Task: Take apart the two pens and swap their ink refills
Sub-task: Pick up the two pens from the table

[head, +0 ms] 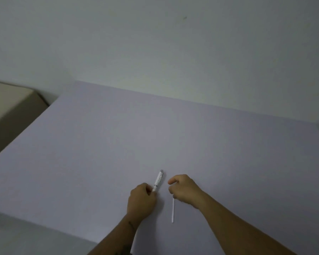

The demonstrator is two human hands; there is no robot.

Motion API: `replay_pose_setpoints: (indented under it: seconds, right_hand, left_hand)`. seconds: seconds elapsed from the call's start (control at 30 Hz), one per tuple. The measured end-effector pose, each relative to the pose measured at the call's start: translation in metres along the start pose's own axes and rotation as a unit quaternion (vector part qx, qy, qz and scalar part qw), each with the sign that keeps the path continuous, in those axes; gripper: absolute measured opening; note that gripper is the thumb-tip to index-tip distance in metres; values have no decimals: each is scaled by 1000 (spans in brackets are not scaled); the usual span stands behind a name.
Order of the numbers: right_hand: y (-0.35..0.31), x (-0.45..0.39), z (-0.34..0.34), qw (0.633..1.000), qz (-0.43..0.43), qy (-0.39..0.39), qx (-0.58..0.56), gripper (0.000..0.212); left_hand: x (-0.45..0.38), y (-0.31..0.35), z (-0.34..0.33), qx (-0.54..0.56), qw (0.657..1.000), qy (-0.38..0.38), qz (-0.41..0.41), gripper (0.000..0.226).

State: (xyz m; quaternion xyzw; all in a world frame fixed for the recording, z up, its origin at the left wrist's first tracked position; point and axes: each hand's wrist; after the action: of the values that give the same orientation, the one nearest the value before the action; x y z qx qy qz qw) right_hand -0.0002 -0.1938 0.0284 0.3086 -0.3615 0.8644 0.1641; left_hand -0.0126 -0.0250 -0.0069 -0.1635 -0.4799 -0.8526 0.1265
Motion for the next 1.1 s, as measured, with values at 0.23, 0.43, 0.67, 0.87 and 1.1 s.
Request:
replay_pose_setpoints:
  seconds: [0.23,0.43,0.67,0.87,1.1]
  right_hand:
    - [-40,1,-1,981,-15,71,-179,20]
    - [-61,5,-11,972,-9,104,-211,23]
    - [-81,-3,-2,926,-60,188,-321,23]
    - [-58,1,10,977,-77,159,-117,15]
    - [-37,-11,-58,975,-100,177,85,27]
  left_hand:
    - [-2,19,13,71,994,-9,-83,13]
    - [-8,19,41,63,990,-35,-118,17]
    - [-13,6,75,45,985,-133,-96,15]
    - [-7,-22,88,50,989,-122,-61,16]
    - [-18,-19,94,53,992,-108,-47,13]
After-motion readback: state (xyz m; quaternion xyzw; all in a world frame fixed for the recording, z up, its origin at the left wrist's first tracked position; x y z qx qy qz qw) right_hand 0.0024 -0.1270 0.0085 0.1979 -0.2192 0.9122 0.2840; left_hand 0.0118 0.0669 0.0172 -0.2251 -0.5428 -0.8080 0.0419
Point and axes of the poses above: each hand's wrist, its own x-axis away from the middle knuckle, its own z-axis out of the back of the hand, y = z × x, and after that the axes turned 12 degrees about x, right-handed
